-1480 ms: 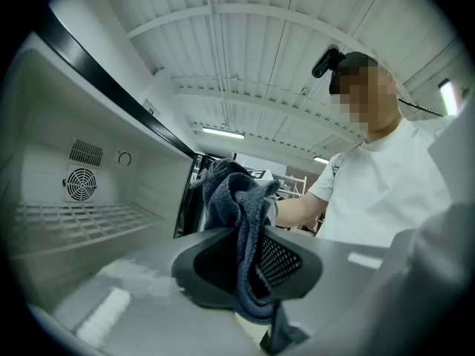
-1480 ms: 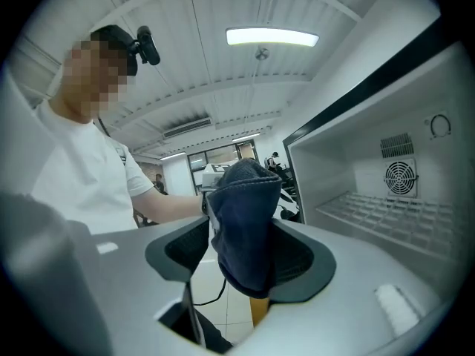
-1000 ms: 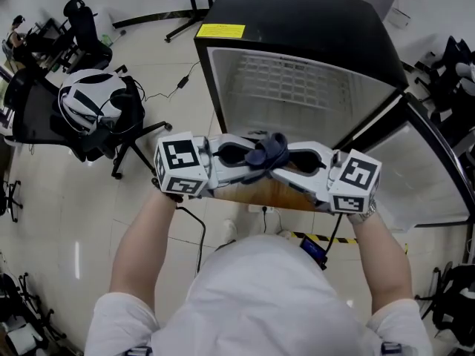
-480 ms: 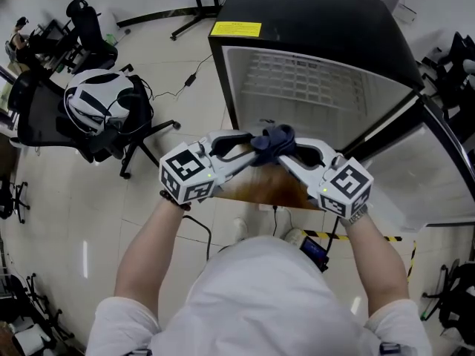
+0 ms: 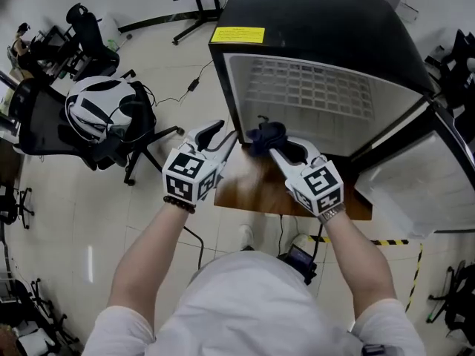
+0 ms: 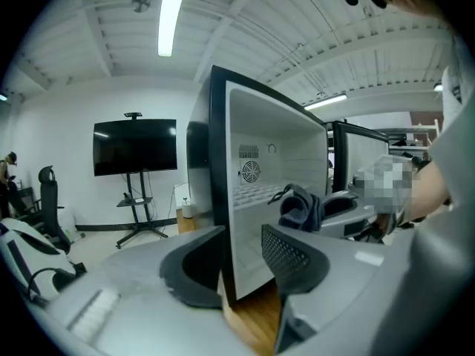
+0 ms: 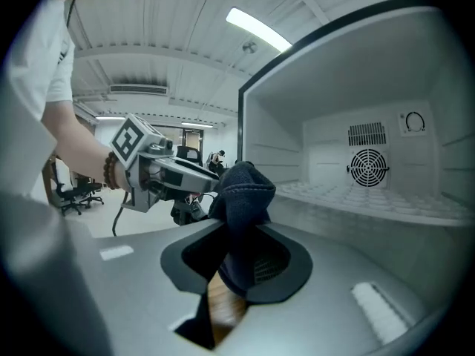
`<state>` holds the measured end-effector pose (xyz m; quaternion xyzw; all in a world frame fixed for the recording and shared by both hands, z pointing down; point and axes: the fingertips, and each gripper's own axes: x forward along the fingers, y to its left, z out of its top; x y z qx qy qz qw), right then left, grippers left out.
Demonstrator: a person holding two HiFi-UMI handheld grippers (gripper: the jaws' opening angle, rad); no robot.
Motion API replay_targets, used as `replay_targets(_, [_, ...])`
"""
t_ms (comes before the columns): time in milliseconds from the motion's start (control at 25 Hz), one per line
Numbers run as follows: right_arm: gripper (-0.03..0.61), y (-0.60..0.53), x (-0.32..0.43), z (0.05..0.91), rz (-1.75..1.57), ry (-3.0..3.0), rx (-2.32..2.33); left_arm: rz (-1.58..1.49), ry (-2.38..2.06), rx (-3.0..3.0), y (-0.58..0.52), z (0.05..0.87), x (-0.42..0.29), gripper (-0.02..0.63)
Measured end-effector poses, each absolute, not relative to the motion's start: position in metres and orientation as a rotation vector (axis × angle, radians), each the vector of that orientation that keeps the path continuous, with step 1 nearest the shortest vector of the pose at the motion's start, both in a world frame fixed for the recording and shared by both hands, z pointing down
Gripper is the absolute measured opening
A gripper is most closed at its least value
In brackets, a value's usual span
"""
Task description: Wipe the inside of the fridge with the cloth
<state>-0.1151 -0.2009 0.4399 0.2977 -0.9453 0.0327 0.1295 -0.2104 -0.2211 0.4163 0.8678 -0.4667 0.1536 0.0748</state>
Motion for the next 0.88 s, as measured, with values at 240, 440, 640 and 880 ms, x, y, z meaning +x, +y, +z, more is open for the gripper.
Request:
replay_targets(240, [0.077,-0.232,-0.145,0.463,0.053,-2.704,0.943,0.5,-1.459,2.564,-0.24,0.427,-0.215,0.155])
replay_targets(440, [0.077,-0.25,-0.164,0.487,0.052,-2.676,0.974,0.52,-1.463,2.554,-0.246,0.438,-0.218,0.156])
replay_targets(640, [0.076,-0.264,-0.174,0.51,0.066,-2.644,1.014,0.524,-1.447,2.564,-0.248,0.443,-0.217,0.156])
replay_targets(880, [0.074,-0.278,-0.18,0.51,-0.01,-2.636,1.069,0.517,-1.441,2.565,-0.253,0.446,-0.216,0.161])
